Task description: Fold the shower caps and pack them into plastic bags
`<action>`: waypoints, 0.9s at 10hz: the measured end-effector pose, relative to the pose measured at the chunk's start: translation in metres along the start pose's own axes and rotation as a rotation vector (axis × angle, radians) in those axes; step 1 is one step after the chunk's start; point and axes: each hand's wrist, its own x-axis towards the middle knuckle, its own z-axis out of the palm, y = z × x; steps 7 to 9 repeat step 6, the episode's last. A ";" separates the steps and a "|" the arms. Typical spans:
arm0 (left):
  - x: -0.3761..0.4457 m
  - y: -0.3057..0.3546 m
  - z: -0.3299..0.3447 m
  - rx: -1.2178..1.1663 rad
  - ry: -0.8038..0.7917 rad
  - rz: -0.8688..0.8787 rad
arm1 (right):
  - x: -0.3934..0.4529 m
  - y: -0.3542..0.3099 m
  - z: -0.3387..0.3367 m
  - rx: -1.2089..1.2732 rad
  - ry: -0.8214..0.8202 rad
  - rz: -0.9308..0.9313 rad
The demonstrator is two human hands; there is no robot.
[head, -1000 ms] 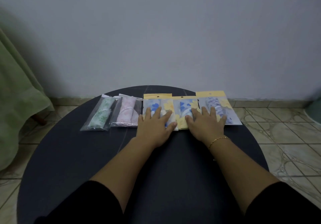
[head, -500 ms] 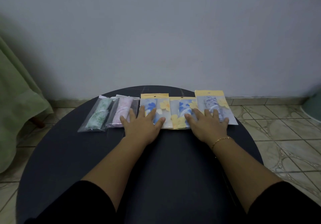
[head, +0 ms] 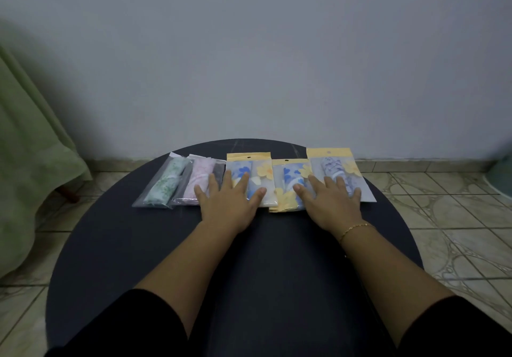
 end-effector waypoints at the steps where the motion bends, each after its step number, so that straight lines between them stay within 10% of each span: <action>1: -0.005 -0.006 -0.002 0.016 0.072 0.002 | -0.007 -0.003 -0.003 -0.027 0.017 -0.011; 4: -0.007 -0.049 -0.007 -0.103 0.029 -0.319 | -0.017 -0.005 0.004 -0.117 -0.040 -0.024; 9: -0.018 -0.049 -0.018 -0.137 0.098 -0.255 | -0.029 -0.012 -0.007 -0.045 -0.031 -0.017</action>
